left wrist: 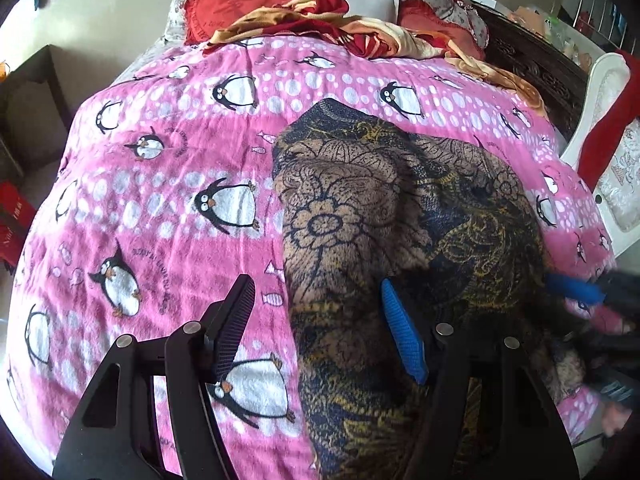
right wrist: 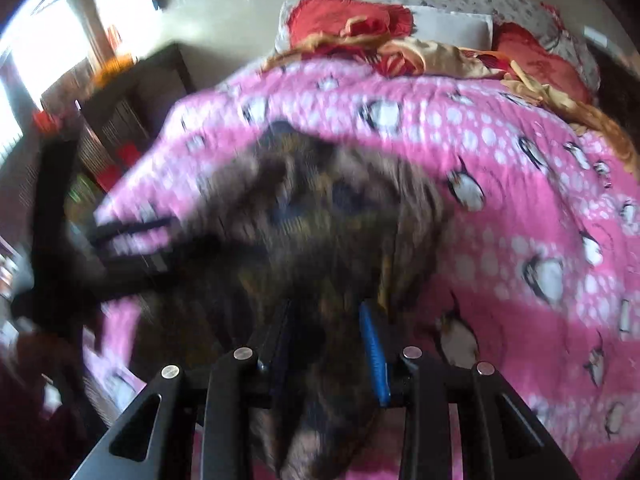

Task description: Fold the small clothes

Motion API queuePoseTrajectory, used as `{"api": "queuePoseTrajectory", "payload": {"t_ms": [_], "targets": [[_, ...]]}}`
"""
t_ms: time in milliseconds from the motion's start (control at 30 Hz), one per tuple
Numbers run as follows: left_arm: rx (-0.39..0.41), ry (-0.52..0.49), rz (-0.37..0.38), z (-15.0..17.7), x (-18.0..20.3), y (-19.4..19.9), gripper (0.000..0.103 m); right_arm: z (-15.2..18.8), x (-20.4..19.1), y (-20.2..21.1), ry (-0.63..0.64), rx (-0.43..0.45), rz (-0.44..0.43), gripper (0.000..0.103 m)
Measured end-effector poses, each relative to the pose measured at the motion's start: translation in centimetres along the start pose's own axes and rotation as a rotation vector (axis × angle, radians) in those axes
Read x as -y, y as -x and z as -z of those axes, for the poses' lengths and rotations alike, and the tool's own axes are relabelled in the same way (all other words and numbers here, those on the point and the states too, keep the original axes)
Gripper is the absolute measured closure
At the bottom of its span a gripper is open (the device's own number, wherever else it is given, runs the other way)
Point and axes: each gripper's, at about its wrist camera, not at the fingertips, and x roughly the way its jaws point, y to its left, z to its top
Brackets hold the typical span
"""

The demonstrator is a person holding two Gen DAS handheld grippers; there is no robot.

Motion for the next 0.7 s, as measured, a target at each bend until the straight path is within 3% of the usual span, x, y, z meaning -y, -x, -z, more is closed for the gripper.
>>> {"api": "queuePoseTrajectory", "payload": {"t_ms": [100, 267, 400, 500, 633, 700], "targets": [[0.015, 0.006, -0.018, 0.2, 0.0, 0.8, 0.037, 2.3, 0.2, -1.1, 0.011, -0.023, 0.080, 0.070], [0.065, -0.012, -0.050, 0.5, 0.2, 3.3, 0.037, 3.1, 0.8, 0.4, -0.063, -0.010, 0.059, 0.068], [0.111, -0.020, -0.041, 0.8, 0.5, 5.5, 0.037, 3.1, 0.0, 3.5, -0.095, 0.080, 0.099, 0.053], [0.146, -0.032, -0.038, 1.1, 0.9, 7.4, 0.037, 2.7, -1.1, 5.4, -0.111, 0.148, 0.127, 0.051], [0.180, -0.052, -0.047, 1.3, 1.4, 9.1, 0.037, 1.8, -2.2, 6.7, -0.130, 0.197, 0.171, 0.027], [0.204, -0.058, -0.055, 1.5, 1.5, 9.9, 0.037, 1.4, -2.6, 7.0, -0.128, 0.217, 0.179, 0.027]]}}
